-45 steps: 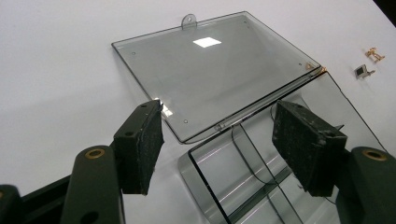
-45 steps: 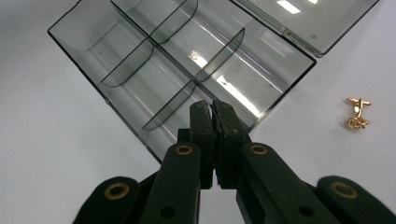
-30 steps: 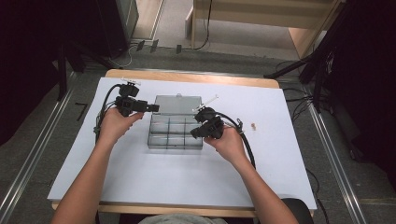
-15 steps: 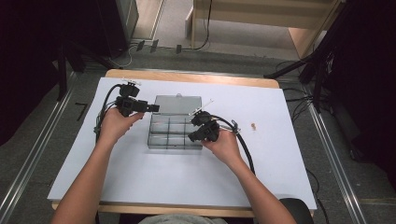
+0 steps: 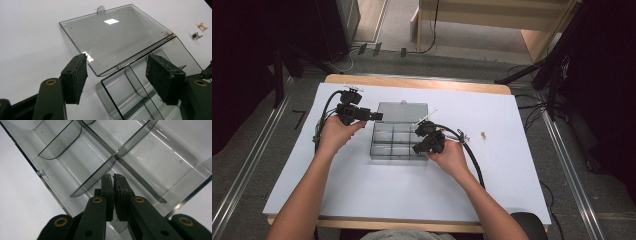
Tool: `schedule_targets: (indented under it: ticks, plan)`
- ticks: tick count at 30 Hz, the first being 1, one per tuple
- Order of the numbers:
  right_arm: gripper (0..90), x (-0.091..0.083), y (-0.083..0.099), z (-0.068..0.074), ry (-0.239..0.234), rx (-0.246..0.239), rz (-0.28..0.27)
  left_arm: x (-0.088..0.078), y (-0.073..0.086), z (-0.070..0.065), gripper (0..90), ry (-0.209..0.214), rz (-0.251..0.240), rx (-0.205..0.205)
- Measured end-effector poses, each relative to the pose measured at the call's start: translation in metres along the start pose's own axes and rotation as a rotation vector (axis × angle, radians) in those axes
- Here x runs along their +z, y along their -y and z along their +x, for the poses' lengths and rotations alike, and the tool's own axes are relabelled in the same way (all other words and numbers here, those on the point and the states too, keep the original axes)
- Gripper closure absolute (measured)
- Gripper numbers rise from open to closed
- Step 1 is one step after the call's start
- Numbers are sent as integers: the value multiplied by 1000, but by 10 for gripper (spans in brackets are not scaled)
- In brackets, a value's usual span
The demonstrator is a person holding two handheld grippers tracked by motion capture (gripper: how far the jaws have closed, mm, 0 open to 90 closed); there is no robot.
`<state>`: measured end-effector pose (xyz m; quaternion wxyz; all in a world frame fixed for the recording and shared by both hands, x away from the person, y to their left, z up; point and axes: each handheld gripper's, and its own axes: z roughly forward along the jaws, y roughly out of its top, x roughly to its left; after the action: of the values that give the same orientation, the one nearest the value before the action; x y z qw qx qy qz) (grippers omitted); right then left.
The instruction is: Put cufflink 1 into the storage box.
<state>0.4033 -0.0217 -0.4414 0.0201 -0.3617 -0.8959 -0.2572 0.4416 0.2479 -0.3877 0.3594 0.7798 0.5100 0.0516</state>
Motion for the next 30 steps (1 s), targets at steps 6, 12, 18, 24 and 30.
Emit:
schedule_targets:
  ticks: [6,12,18,24,30]
  plan:
    - [843,-5,-1,0,0,-8,-15,1,0,0,345,-3,5,2]
    - [772,-17,-2,-1,-7,-2,-57,0,0,-1,346,-2,2,4]
    - [700,-33,-2,-4,-1,2,-108,-1,0,-1,346,-2,2,5]
    - [626,-41,-1,-10,9,13,-123,-2,0,0,346,-2,1,6]
    - [574,-47,1,-14,18,26,-145,-2,0,0,346,-2,1,9]
